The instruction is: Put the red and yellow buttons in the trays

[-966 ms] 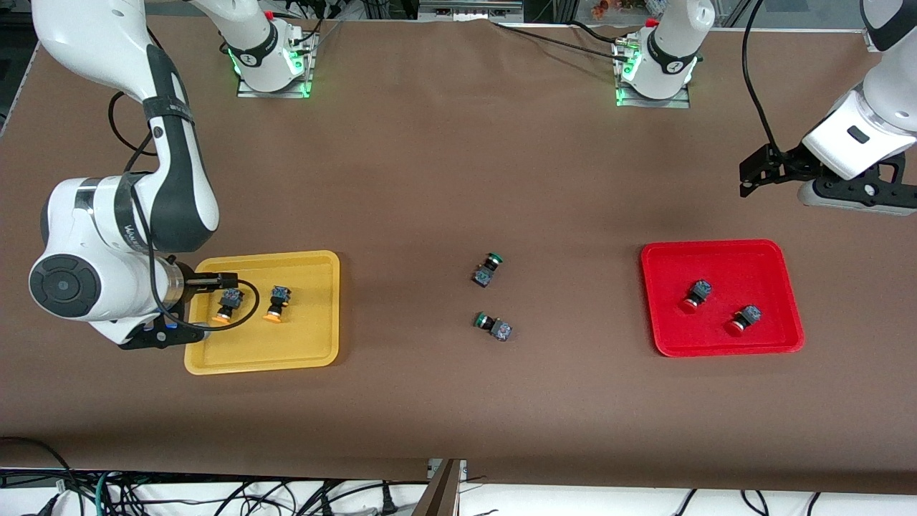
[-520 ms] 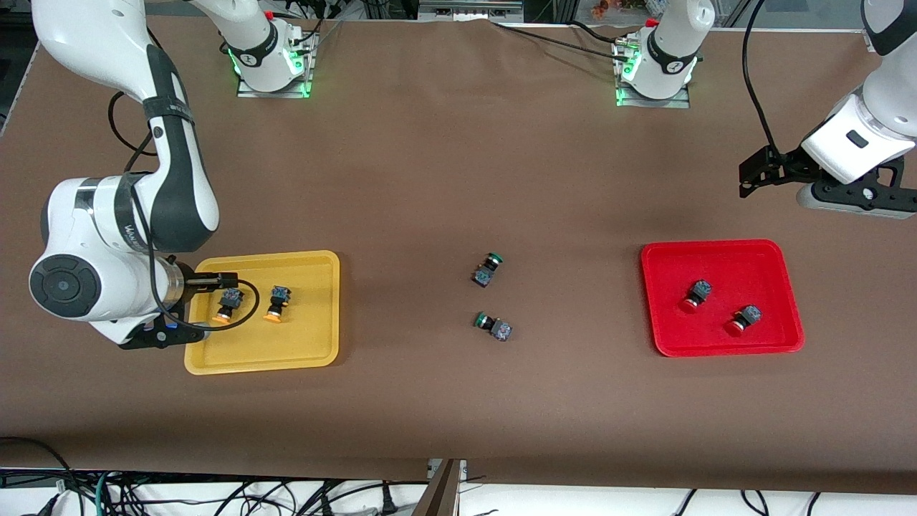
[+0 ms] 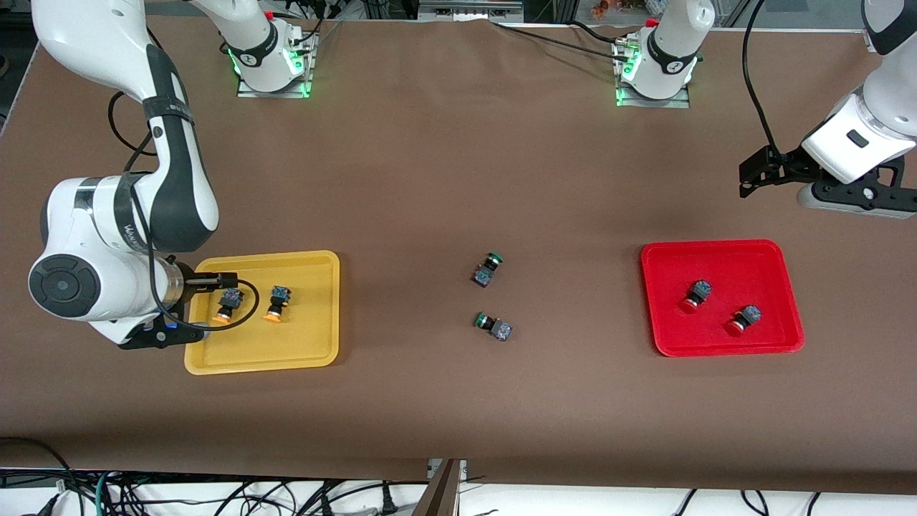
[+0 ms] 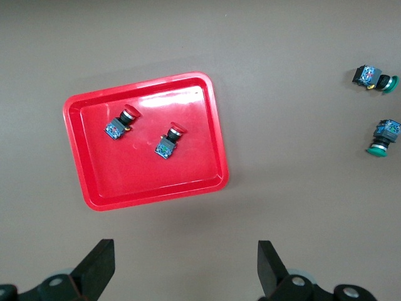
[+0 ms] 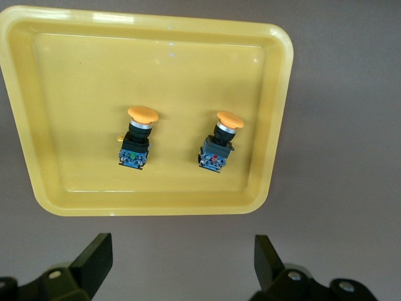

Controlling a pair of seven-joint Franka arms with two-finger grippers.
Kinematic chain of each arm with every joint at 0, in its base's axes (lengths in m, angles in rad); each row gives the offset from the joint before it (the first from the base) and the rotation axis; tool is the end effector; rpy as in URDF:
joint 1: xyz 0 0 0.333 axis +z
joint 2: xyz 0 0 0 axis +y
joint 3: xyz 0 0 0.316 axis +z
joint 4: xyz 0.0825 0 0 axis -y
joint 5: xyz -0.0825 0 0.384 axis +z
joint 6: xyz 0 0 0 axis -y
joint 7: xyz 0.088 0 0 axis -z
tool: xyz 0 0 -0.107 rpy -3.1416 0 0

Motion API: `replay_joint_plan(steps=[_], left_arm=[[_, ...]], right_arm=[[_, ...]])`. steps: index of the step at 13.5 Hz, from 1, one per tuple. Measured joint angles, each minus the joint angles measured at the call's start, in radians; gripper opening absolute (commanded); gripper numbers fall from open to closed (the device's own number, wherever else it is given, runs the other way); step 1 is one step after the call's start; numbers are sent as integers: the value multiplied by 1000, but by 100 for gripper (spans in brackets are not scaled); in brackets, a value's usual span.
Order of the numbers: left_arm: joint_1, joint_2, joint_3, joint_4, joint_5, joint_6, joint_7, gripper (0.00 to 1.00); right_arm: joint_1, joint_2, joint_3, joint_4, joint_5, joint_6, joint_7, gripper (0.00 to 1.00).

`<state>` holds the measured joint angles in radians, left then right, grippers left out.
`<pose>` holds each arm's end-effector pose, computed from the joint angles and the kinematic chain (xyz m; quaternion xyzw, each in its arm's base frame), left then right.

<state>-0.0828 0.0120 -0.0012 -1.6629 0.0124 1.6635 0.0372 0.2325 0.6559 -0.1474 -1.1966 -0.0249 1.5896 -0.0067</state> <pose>0.5617 -0.0461 0.5821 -0.9981 0.0612 0.0056 0.0063 0.7019 0.0832 0.3832 0.9885 0.0565 -0.1251 0.0637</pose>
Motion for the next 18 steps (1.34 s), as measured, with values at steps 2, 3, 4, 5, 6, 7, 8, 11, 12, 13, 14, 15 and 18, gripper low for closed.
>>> replay_joint_plan(steps=[2, 3, 4, 5, 6, 7, 8, 11, 12, 13, 14, 15, 18], left_arm=[[0, 0, 0, 0, 0, 0, 0, 100], [0, 0, 0, 0, 0, -1, 0, 100], [0, 0, 0, 1, 0, -1, 0, 100], [0, 0, 0, 1, 0, -1, 0, 100], [0, 0, 0, 1, 0, -1, 0, 100], [0, 0, 0, 1, 0, -1, 0, 100], [0, 0, 0, 2, 0, -1, 0, 100], [0, 1, 0, 3, 0, -2, 0, 100], [0, 1, 0, 3, 0, -3, 0, 100], [0, 2, 0, 4, 0, -4, 0, 100], [0, 2, 0, 4, 0, -4, 0, 100], [0, 2, 0, 4, 0, -5, 0, 100], [0, 2, 0, 4, 0, -6, 0, 100]], right_arm=[[-2, -9, -3, 8, 0, 0, 0, 100], [-4, -27, -4, 13, 0, -2, 0, 100], [-6, -57, -5, 19, 0, -17, 0, 100], [-7, -94, -4, 23, 1, -47, 0, 100], [-7, -140, -2, 22, 1, -81, 0, 100], [-7, -188, 0, 12, 1, -108, 0, 100], [-7, -243, 3, -16, 1, -123, 0, 100], [-11, -432, 17, -182, 1, -130, 0, 100], [-20, -491, 26, -225, 1, -131, 0, 100], [-34, -549, 37, -254, 1, -132, 0, 100], [-47, -598, 44, -273, 1, -141, -1, 100], [-58, -639, 47, -285, 1, -161, -1, 100], [-85, -706, 52, -307, 1, -220, -3, 100]])
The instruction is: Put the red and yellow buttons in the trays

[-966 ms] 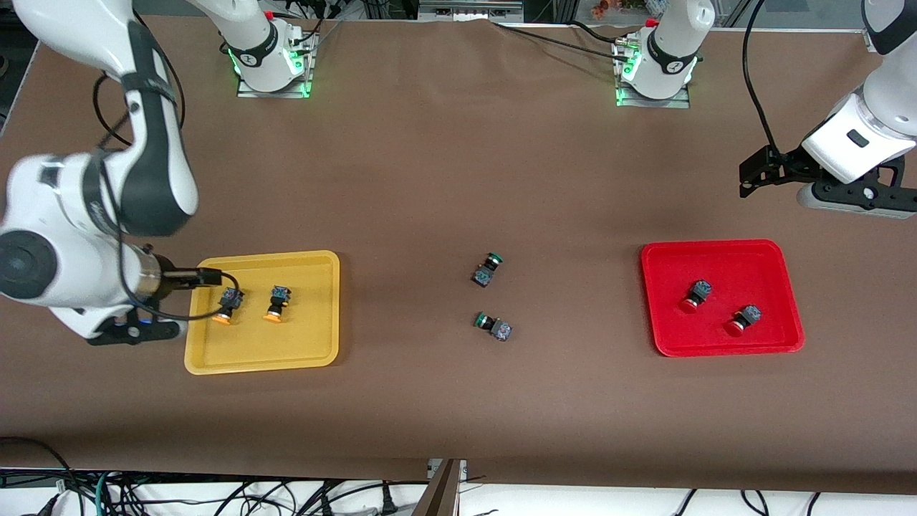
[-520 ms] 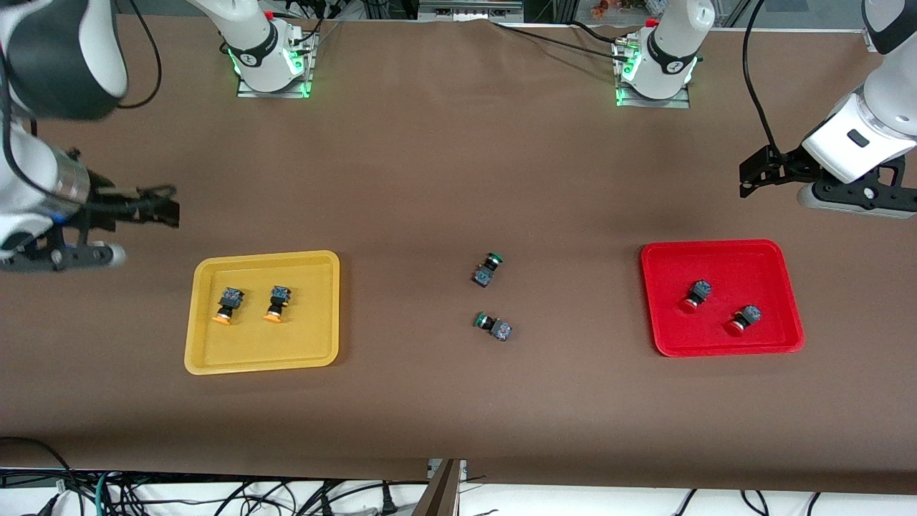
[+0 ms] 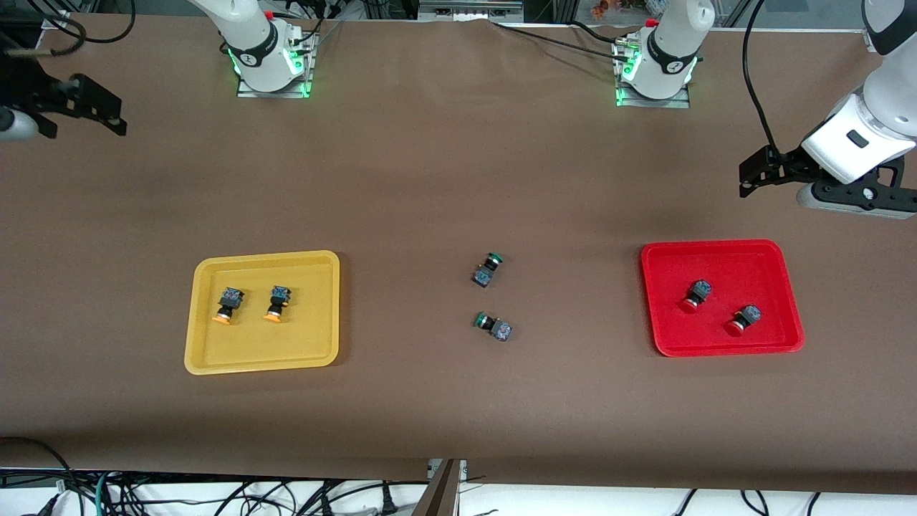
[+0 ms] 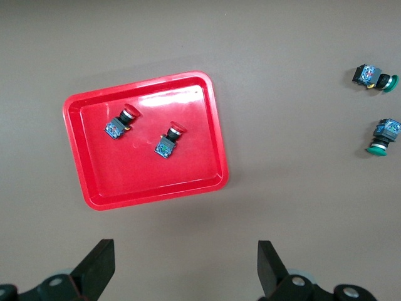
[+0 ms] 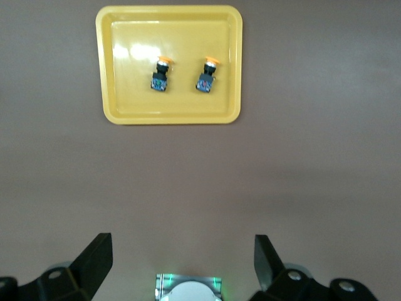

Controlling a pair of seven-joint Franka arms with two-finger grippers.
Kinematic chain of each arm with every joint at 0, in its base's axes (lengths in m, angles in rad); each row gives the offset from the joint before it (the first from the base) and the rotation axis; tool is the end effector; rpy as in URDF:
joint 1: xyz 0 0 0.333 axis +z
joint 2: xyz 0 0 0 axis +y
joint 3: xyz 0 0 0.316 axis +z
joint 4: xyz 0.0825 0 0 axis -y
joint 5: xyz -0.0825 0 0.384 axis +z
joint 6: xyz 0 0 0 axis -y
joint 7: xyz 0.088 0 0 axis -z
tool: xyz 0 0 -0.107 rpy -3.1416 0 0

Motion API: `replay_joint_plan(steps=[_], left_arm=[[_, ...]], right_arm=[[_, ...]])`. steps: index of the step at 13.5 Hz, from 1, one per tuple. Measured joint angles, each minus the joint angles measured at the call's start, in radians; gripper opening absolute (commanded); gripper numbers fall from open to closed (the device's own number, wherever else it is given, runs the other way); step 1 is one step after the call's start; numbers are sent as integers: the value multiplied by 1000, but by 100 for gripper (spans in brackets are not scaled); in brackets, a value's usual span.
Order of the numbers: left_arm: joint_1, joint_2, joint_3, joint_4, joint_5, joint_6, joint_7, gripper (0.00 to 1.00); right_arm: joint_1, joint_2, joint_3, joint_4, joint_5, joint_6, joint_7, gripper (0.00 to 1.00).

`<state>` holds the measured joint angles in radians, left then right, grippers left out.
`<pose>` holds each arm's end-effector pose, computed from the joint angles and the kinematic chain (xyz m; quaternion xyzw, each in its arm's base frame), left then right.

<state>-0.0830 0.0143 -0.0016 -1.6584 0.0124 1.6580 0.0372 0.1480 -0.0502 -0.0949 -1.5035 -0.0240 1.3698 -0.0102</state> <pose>0.5619 -0.0464 0.5825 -0.9981 0.0614 0.0072 0.0063 0.5166 0.0230 0.6656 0.9986 0.0299 -0.0416 0.0104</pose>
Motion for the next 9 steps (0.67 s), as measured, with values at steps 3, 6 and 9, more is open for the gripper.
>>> replay_joint_plan(steps=[3, 6, 9], left_arm=[[0, 0, 0, 0, 0, -1, 0, 100], [0, 0, 0, 0, 0, -1, 0, 100], [0, 0, 0, 1, -4, -1, 0, 100]], right_arm=[[-13, 3, 5, -10, 0, -29, 0, 100], [-14, 20, 9, -11, 0, -30, 0, 100], [-14, 33, 12, -7, 0, -30, 0, 100]])
